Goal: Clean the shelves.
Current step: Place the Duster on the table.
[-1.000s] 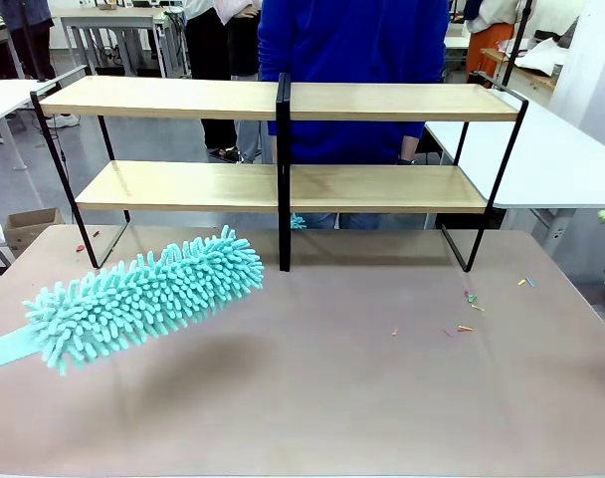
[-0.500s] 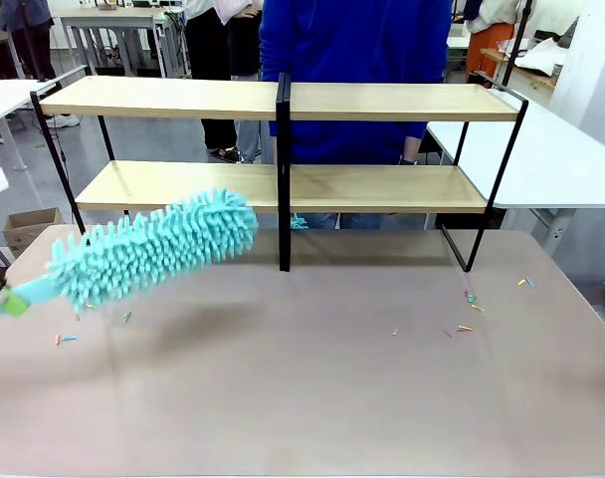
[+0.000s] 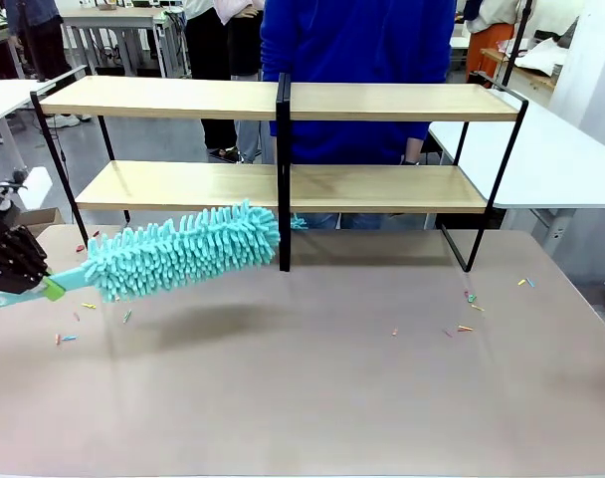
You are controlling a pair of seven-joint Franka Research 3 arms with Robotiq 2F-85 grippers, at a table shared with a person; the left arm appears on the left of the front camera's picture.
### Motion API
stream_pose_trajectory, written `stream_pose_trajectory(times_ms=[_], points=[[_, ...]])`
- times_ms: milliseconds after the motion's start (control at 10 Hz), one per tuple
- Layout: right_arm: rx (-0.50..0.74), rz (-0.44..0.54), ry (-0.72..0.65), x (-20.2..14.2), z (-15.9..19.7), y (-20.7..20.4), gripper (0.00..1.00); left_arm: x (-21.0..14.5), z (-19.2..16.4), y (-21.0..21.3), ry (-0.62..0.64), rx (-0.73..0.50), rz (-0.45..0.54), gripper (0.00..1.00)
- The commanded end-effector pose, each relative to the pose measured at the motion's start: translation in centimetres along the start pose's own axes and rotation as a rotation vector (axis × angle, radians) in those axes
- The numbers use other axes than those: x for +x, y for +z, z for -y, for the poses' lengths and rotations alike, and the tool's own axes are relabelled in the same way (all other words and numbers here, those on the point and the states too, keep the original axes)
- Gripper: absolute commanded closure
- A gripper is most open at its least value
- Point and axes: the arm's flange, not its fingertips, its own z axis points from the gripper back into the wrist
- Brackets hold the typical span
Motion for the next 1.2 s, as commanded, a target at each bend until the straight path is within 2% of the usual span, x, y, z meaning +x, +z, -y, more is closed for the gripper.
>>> stream_pose_trajectory(times_ms=[0,100,200,300,400,500,700,800,900,1000,1100], points=[[0.017,0.003,-0.015,0.0,-0.3,-0.1,0.0,-3.7,11.0,-7.4,0.009,0.025,-0.039,0.87],[0.017,0.003,-0.015,0.0,-0.3,-0.1,0.0,-3.6,11.2,-7.5,0.011,0.022,-0.049,0.87],[0.017,0.003,-0.015,0.0,-0.3,-0.1,0.0,-3.7,11.2,-7.5,0.029,0.014,-0.067,0.65],[0.017,0.003,-0.015,0.0,-0.3,-0.1,0.0,-3.6,11.3,-7.4,0.037,0.0,-0.052,0.28],[0.017,0.003,-0.015,0.0,-0.3,-0.1,0.0,-3.3,11.3,-7.2,0.039,-0.007,-0.017,0.05],[0.017,0.003,-0.015,0.0,-0.3,-0.1,0.0,-2.8,11.2,-6.8,0.066,-0.027,0.018,0.0],[0.017,0.003,-0.015,0.0,-0.3,-0.1,0.0,-1.2,9.7,-2.7,0.282,-0.116,0.168,0.0],[0.017,0.003,-0.015,0.0,-0.3,-0.1,0.0,-0.8,9.8,0.7,0.516,-0.211,0.271,0.0],[0.017,0.003,-0.015,0.0,-0.3,-0.1,0.0,-1.1,10.7,3.9,0.683,-0.347,0.351,0.0],[0.017,0.003,-0.015,0.0,-0.3,-0.1,0.0,-2.0,10.5,6.6,1.078,-0.388,0.438,0.0],[0.017,0.003,-0.015,0.0,-0.3,-0.1,0.0,-4.0,9.1,8.6,1.34,-0.476,0.465,0.0]])
